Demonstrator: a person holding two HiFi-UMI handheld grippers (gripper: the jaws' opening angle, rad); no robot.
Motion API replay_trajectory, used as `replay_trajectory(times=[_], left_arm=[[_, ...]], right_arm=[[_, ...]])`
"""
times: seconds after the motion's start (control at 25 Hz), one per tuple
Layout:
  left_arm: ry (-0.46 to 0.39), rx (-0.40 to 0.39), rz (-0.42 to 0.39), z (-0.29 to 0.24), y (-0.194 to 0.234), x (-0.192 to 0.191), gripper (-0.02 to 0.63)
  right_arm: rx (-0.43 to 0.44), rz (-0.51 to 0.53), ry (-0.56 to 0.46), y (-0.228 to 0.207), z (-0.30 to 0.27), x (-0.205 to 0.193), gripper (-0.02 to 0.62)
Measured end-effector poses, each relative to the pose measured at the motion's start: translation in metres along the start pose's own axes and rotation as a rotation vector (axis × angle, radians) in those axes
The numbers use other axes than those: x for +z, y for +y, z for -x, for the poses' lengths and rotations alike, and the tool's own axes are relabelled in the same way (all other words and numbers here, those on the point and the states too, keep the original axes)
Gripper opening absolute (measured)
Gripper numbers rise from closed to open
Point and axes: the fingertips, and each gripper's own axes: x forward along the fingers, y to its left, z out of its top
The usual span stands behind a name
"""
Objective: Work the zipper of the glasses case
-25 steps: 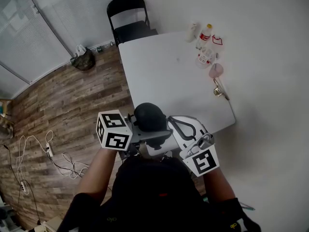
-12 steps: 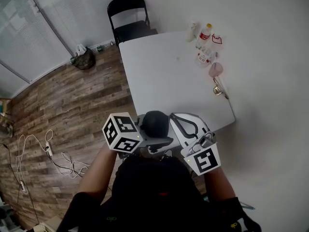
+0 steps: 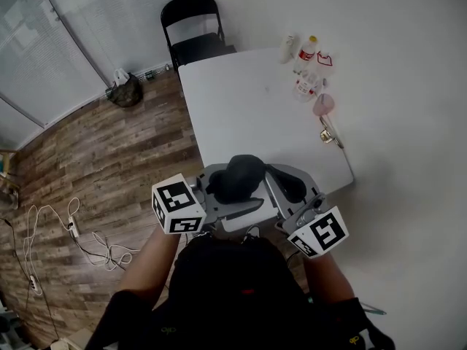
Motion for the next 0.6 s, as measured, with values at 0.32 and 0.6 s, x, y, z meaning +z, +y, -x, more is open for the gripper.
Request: replay_trajectory(times=[0.32,0.6], left_arm=[[-0.009,0.067,-0.046,0.006,0.006,0.0,0.27],[0.126,0.107,-0.132,0.004,0.009,-0.02,0.268]], right_arm=[[-0.001,0.013,0.011,0.003,0.003,0.0,0.018],[-0.024,0.16,0.088,0.0,0.01,-0.012,0.02]])
